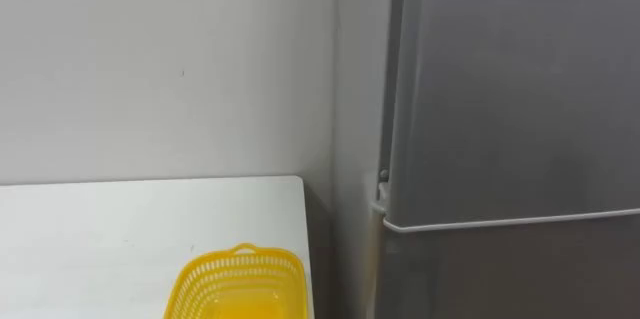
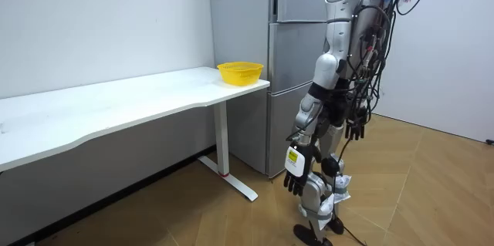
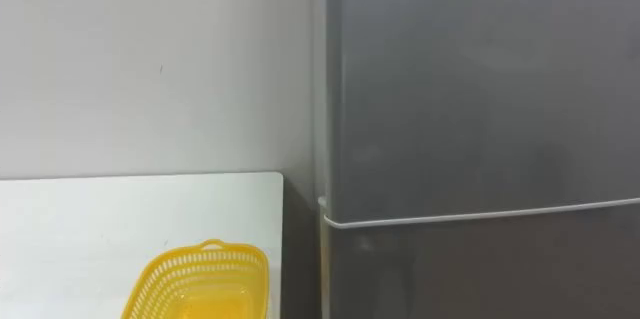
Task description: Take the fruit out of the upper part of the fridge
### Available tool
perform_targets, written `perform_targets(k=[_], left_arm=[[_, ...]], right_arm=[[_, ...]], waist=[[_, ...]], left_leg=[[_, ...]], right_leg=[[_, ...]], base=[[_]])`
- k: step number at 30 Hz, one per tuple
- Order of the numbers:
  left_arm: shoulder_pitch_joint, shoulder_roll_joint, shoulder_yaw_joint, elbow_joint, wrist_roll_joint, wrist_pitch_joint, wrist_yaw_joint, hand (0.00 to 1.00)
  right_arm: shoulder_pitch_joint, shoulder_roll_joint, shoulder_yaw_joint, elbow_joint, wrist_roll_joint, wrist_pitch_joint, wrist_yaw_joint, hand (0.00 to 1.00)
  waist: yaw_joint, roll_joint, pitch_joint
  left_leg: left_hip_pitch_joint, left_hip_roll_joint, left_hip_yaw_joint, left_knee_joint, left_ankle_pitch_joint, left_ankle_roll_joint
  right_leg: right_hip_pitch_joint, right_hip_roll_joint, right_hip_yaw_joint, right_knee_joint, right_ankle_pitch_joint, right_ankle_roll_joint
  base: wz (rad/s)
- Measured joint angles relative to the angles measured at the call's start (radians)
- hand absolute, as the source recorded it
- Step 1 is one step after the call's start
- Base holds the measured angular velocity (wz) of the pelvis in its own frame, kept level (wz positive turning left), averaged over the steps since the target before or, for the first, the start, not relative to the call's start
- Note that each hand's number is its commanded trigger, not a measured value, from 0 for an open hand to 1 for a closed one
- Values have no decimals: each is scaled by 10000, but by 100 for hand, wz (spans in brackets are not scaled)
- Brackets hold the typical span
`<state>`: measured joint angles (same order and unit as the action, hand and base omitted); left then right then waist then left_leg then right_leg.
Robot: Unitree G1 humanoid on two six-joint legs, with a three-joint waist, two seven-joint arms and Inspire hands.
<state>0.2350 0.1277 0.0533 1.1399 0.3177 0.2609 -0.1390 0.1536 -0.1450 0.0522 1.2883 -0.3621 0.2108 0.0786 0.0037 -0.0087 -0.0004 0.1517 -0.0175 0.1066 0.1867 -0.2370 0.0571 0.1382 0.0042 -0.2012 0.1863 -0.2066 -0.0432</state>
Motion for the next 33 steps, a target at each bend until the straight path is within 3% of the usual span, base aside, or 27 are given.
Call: perform_targets(k=[18,26,33], left_arm=[[-63,10,1,15,-204,9,199,0],[0,-24,222,20,-1321,-41,750,0],[53,-34,1357,-2,-3490,-164,2125,0]], right_arm=[[-175,2,19,53,75,97,6,0],[-175,12,18,48,96,90,87,0],[-208,7,-163,126,304,83,73,0]], waist=[[5,-47,16],[15,-72,1],[59,-30,-5]], left_leg=[[-17,-2,-6,-11,-3,-2],[-5,-2,-9,-5,-6,-5],[115,-2,-2,-80,-13,-12]], right_leg=[[-16,1,-2,-6,-1,1],[-17,-1,-29,-10,-2,3],[54,1,-22,-8,-6,-1]], base=[[0],[0],[-1]])
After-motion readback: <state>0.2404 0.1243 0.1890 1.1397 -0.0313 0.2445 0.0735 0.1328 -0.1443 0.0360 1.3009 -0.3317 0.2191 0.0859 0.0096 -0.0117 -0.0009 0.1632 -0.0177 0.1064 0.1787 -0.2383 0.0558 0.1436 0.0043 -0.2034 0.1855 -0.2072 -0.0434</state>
